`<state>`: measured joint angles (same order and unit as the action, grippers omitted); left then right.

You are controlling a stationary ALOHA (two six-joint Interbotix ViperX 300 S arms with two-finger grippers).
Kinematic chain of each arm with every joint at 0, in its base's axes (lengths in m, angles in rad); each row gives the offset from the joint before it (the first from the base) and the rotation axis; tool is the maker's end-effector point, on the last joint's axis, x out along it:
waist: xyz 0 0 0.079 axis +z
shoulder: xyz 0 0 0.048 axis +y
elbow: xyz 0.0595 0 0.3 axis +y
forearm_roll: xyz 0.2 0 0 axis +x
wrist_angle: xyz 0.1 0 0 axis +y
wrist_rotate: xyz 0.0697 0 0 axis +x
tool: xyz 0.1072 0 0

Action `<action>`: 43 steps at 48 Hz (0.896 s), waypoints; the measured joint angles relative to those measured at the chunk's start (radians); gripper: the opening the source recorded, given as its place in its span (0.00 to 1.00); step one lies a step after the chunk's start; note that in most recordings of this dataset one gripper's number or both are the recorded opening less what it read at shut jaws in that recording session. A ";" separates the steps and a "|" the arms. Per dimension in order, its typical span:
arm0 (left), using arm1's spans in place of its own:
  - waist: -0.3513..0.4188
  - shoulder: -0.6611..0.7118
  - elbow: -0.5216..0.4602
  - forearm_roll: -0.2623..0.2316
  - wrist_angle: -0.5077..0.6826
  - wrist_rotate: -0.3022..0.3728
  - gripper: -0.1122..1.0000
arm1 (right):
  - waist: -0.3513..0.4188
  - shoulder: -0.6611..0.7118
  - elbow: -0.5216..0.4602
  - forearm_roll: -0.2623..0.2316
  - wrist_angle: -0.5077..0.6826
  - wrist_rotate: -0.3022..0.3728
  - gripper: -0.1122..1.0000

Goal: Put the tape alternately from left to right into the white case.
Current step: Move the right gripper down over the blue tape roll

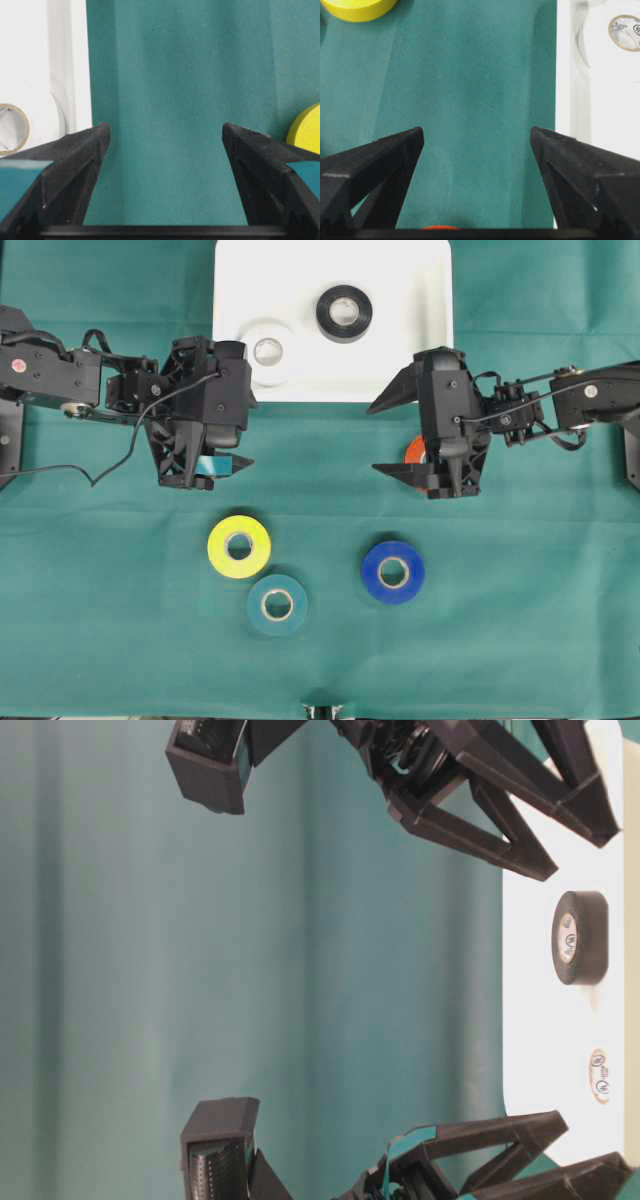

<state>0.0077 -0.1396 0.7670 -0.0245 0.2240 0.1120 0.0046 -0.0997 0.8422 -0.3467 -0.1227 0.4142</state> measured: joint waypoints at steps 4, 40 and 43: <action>0.000 0.000 0.000 0.000 0.000 0.000 0.94 | 0.009 0.000 0.002 0.000 0.000 0.000 0.75; 0.000 0.000 0.002 -0.002 0.000 -0.002 0.94 | 0.207 0.000 0.009 0.002 0.000 0.002 0.75; 0.000 0.000 0.000 0.000 0.000 -0.002 0.94 | 0.219 0.000 0.011 0.000 0.000 0.002 0.75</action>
<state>0.0077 -0.1396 0.7670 -0.0245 0.2240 0.1104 0.2240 -0.0997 0.8529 -0.3467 -0.1227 0.4157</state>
